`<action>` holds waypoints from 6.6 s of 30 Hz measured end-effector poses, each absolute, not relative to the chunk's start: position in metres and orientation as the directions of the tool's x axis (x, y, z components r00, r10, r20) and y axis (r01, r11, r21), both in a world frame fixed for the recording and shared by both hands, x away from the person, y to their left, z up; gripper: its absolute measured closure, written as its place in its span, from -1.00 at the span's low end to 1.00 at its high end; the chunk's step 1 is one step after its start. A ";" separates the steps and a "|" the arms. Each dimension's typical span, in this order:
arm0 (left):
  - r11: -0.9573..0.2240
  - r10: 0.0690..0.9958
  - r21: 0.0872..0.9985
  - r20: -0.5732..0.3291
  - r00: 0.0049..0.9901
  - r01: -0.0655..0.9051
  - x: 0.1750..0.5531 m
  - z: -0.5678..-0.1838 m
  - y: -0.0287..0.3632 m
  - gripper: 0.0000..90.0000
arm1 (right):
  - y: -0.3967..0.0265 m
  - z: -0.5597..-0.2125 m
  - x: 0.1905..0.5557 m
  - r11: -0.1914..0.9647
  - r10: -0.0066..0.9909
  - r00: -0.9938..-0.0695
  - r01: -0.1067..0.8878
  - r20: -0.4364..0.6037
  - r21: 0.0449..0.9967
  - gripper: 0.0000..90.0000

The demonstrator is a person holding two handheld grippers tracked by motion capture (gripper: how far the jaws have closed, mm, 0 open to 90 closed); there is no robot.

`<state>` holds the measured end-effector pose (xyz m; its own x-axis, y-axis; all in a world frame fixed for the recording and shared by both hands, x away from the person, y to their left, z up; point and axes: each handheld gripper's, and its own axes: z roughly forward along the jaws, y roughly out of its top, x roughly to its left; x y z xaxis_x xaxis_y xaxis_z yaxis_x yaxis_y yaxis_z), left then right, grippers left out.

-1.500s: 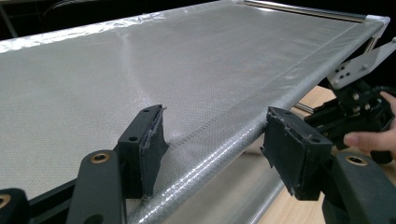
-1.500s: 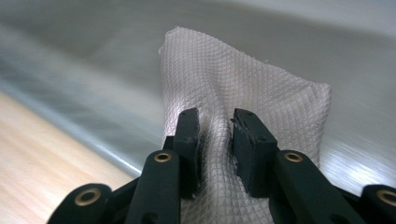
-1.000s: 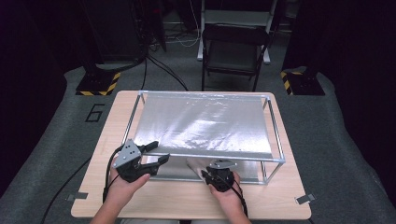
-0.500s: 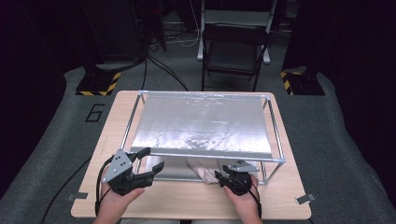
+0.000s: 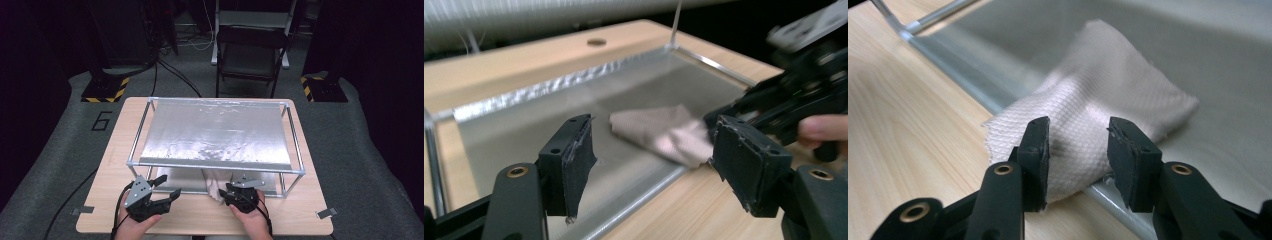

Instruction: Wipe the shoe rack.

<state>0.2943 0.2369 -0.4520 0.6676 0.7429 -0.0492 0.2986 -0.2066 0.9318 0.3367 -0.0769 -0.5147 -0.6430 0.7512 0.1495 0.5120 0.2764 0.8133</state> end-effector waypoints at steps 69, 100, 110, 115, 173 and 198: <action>-0.317 0.749 0.790 -0.130 0.649 0.525 0.355 -0.517 0.176 0.50 | -0.131 -0.528 0.342 0.207 0.895 -0.437 0.582 0.088 0.786 0.01; -0.302 0.803 0.801 -0.078 0.591 0.516 0.364 -0.527 0.184 0.55 | -0.131 -0.528 0.342 0.219 0.898 -0.435 0.581 0.071 0.784 0.01; -0.227 0.847 0.806 -0.114 0.518 0.547 0.356 -0.527 0.209 0.59 | -0.131 -0.527 0.341 0.230 0.899 -0.434 0.581 0.059 0.781 0.01; -0.294 0.853 0.792 -0.035 0.520 0.535 0.358 -0.525 0.237 0.59 | -0.131 -0.527 0.341 0.232 0.899 -0.434 0.580 0.056 0.781 0.01; -0.253 0.793 0.796 -0.155 0.589 0.550 0.356 -0.528 0.163 0.61 | -0.128 -0.529 0.341 0.201 0.906 -0.416 0.593 0.083 0.780 0.02; -0.313 0.805 0.803 -0.059 0.590 0.508 0.357 -0.526 0.186 0.62 | -0.128 -0.529 0.343 0.225 0.897 -0.436 0.584 0.068 0.780 0.02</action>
<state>0.3574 0.1861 -0.5255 0.5897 0.8055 -0.0587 0.5077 -0.3131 0.8026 0.3426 -0.1283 -0.5288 -0.4360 0.8974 0.0679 0.5843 0.2249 0.7798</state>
